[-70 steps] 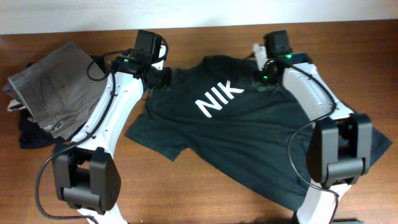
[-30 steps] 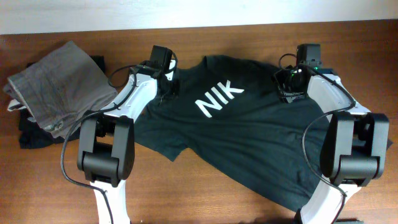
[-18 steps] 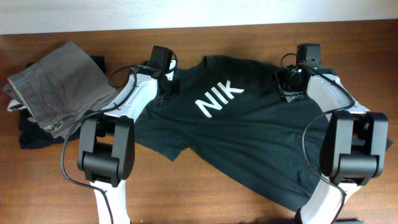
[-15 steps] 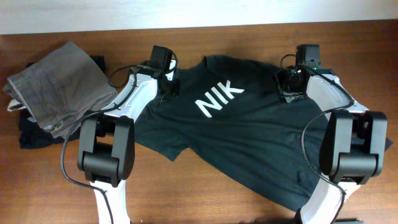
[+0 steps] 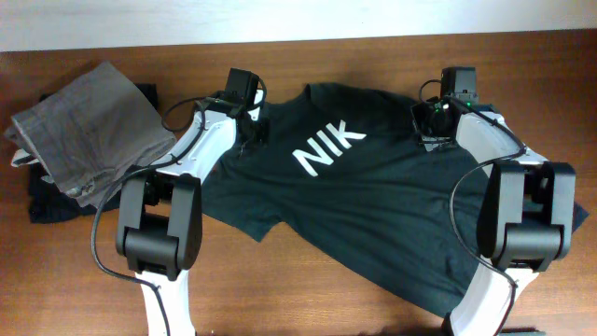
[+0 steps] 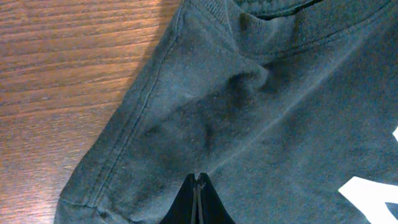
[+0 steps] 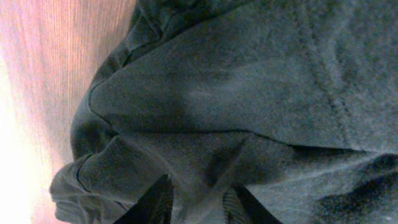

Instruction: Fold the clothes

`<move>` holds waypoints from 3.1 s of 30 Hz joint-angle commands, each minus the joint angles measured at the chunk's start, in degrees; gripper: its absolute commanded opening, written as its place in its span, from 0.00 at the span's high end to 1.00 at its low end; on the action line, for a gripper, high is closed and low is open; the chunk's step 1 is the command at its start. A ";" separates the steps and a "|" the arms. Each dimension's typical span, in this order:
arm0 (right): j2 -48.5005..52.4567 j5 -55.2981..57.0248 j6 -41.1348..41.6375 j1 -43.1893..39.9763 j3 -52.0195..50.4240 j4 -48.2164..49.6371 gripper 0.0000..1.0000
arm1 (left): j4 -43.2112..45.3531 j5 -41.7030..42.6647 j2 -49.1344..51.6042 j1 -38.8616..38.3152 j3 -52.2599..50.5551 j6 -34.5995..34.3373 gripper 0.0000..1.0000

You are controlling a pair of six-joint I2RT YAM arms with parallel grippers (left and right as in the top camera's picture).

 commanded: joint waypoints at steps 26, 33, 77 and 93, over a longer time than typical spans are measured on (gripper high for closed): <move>0.87 4.20 0.33 0.55 -0.35 -2.80 0.60 | 0.15 -0.98 0.63 -0.20 -0.17 -0.44 0.99; 0.87 5.18 0.72 0.79 -0.35 -2.25 0.89 | 0.15 -0.98 0.63 -0.20 -0.17 -0.44 0.99; 19.63 13.35 -25.31 0.72 10.93 47.84 0.96 | -4.39 -0.70 0.63 -0.20 -0.17 -0.46 1.00; 19.63 -0.39 -44.89 -2.71 45.11 9.66 0.84 | -2.29 -0.81 0.63 -0.20 -0.15 -0.46 0.99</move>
